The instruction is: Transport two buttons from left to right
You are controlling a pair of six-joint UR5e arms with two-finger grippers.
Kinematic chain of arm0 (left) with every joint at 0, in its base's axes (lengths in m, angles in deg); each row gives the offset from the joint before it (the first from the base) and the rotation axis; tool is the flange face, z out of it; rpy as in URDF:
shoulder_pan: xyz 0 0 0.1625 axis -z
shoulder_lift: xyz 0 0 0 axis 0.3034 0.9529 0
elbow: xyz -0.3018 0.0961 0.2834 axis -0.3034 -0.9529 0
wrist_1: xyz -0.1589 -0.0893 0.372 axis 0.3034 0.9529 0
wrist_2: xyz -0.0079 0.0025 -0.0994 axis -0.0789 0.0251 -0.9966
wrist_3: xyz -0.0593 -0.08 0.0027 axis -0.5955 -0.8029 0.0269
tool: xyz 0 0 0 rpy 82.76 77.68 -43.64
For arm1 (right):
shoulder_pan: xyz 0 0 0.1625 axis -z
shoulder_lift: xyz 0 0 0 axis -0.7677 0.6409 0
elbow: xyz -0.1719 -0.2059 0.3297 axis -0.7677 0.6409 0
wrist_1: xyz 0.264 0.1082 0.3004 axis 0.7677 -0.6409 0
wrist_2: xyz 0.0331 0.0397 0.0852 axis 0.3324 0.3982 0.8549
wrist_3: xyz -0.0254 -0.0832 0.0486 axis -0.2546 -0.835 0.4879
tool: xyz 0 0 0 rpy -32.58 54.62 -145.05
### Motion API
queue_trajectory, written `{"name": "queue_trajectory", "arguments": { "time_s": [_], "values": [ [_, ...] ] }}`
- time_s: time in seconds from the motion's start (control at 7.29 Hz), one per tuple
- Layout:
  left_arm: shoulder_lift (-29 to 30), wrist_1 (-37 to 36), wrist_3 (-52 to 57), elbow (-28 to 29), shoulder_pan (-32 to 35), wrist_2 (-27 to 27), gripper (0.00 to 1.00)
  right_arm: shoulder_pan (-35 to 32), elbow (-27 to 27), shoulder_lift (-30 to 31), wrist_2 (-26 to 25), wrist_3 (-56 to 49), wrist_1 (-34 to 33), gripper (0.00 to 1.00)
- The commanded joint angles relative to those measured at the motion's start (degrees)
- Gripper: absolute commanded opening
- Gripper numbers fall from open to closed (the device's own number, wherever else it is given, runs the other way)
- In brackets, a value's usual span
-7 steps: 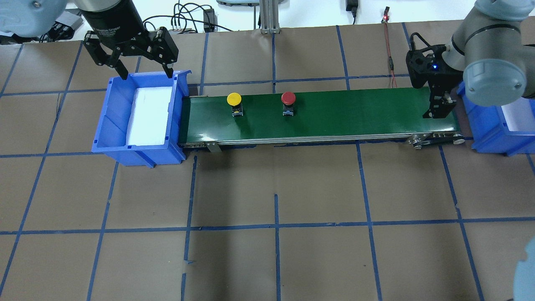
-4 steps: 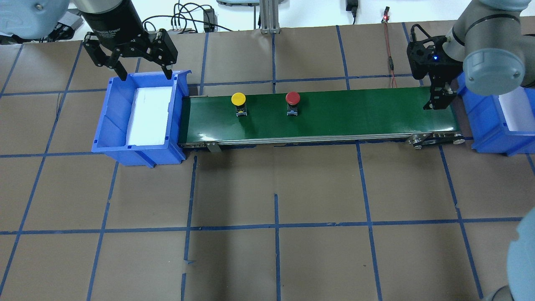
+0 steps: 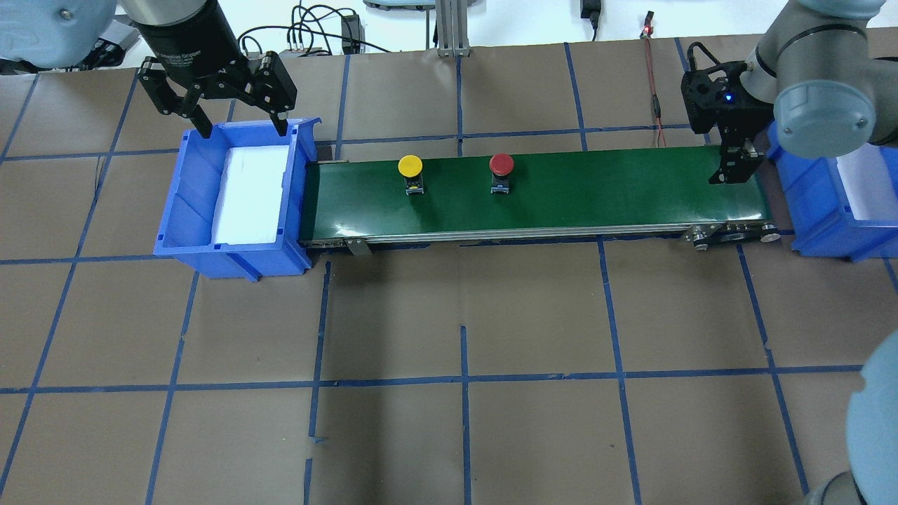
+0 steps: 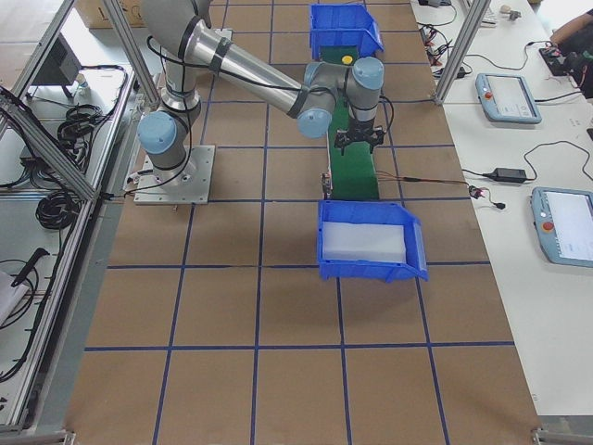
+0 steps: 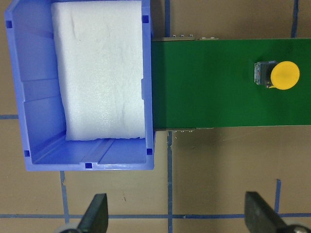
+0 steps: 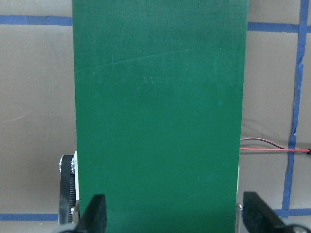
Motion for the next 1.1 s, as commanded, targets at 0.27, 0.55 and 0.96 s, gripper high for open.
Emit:
{"name": "queue_trajectory", "arguments": {
  "time_s": [0.27,0.55,0.96],
  "values": [
    [-0.1,-0.5,-0.1,-0.5,0.0,0.0,1.0,0.0,-1.1,0.0,-0.3,0.2,-0.1,1.0],
    [0.0,-0.5,0.0,-0.5,0.0,0.0,1.0,-0.1,-2.3,0.4,-0.8,0.3,-0.1,1.0],
    [0.0,-0.5,0.0,-0.5,0.0,-0.1,1.0,-0.1,-1.9,0.1,-2.2,0.1,0.0,1.0]
  ]
}}
